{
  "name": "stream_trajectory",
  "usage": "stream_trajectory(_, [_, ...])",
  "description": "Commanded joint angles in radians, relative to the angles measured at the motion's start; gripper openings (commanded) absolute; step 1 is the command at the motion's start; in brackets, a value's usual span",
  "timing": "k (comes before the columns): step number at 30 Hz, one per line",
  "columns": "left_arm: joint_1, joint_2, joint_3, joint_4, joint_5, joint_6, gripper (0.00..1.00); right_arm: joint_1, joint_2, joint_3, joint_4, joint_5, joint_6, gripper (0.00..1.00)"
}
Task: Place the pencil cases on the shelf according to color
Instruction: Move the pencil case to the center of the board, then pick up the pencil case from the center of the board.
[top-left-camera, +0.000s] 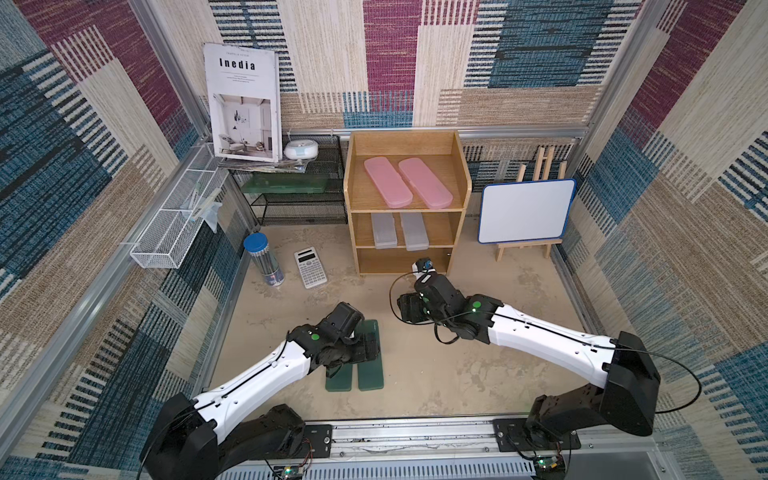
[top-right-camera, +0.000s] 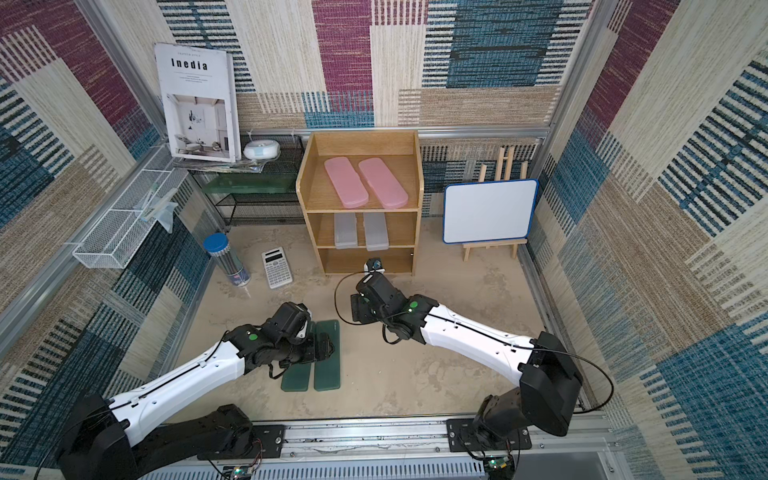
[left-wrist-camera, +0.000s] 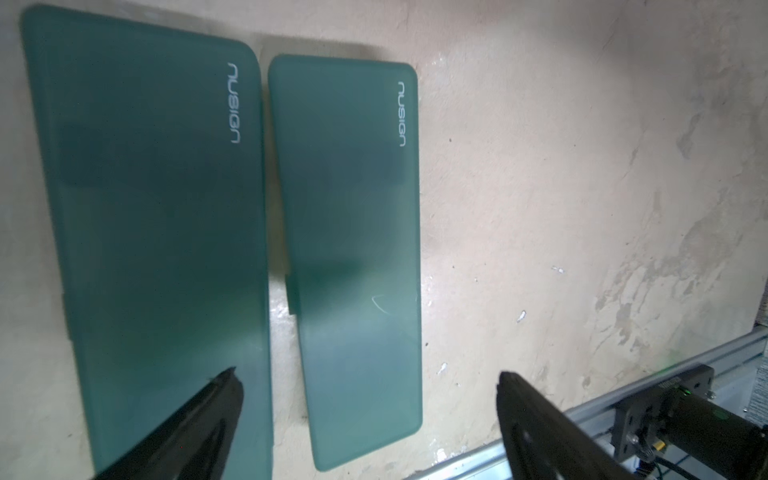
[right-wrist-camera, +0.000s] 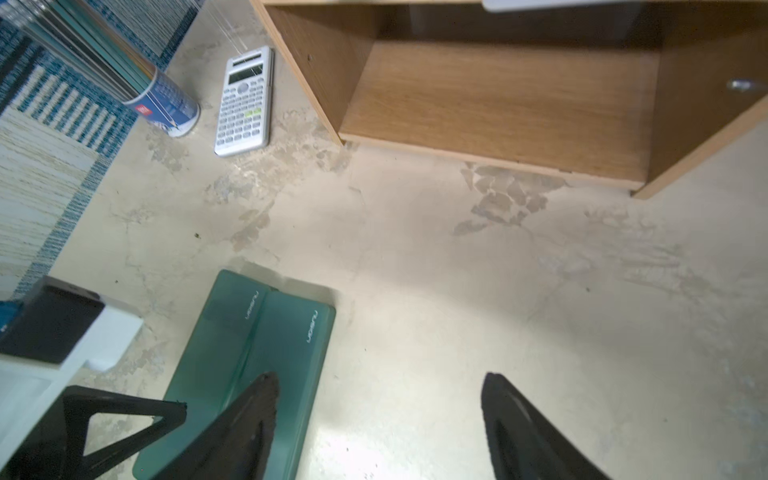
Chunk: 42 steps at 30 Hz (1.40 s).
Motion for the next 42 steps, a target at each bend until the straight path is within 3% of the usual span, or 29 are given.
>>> stream_trajectory(1, [-0.031, 0.04, 0.012, 0.019, -0.065, -0.056, 0.99, 0.005, -0.047, -0.055, 0.0, 0.018, 0.04, 0.87])
stream_trajectory(15, [-0.171, 0.303, 0.122, 0.072, -0.14, -0.123, 1.0, 0.006, -0.208, -0.193, -0.057, 0.096, 0.093, 0.93])
stream_trajectory(26, [-0.301, 0.479, 0.342, 0.143, -0.172, -0.181, 0.99, 0.006, -0.41, -0.27, -0.135, 0.176, 0.154, 0.96])
stream_trajectory(33, [-0.287, 0.363, 0.362, 0.022, -0.336, -0.131, 0.99, 0.006, -0.436, -0.273, -0.156, 0.104, 0.191, 1.0])
stream_trajectory(38, [-0.223, 0.211, 0.281, -0.111, -0.46, -0.103, 0.99, 0.013, -0.346, -0.318, -0.048, 0.006, 0.244, 0.99])
stream_trajectory(42, [-0.132, 0.074, 0.191, -0.156, -0.463, -0.067, 0.99, 0.07, -0.218, -0.293, -0.039, -0.018, 0.286, 0.99])
